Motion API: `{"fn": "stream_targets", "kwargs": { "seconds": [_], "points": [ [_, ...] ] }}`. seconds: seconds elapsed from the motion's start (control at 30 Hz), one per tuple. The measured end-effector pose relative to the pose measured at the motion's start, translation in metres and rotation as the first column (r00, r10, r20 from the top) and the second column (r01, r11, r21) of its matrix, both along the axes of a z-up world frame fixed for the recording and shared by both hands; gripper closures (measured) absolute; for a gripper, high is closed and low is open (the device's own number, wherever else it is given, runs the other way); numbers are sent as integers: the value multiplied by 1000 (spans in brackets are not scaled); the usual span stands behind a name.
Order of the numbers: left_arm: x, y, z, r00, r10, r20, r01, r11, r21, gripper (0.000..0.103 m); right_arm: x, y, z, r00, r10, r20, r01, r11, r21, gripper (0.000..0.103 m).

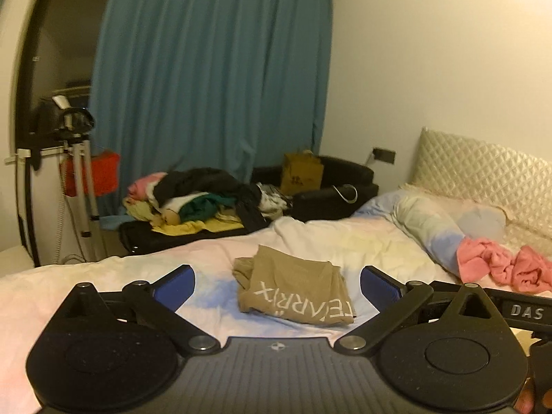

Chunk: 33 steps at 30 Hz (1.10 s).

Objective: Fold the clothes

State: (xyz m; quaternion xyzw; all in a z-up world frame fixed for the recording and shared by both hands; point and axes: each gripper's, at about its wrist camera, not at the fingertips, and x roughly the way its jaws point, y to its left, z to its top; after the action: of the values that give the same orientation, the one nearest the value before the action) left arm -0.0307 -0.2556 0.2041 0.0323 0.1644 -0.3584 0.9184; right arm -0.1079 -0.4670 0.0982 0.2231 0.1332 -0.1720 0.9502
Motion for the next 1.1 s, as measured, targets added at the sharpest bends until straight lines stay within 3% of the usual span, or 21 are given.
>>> {"fn": "stream_targets", "kwargs": {
  "seconds": [0.1,0.27,0.37,0.5,0.73,1.1],
  "points": [
    [-22,23,-8,999,22,29,-22,1000,-16,0,-9,19,-10,1000,-9,29,10,999,-36,19],
    [-39,40,-33,995,32,90,-36,998,44,0,-11,44,-35,998,-40,46,44,996,-84,19],
    [-30,44,-49,994,55,91,-60,996,60,0,1,52,-45,998,-52,25,54,992,-112,19],
    [-10,54,-62,996,79,51,-80,997,18,0,17,64,-59,997,-73,5,72,986,-151,19],
    [9,66,-70,995,94,33,-95,995,23,0,36,70,-71,994,-107,6,106,982,-159,19],
    [5,62,-68,995,82,65,-84,995,43,0,35,69,-73,993,-116,-14,113,984,-136,19]
  ]
}}
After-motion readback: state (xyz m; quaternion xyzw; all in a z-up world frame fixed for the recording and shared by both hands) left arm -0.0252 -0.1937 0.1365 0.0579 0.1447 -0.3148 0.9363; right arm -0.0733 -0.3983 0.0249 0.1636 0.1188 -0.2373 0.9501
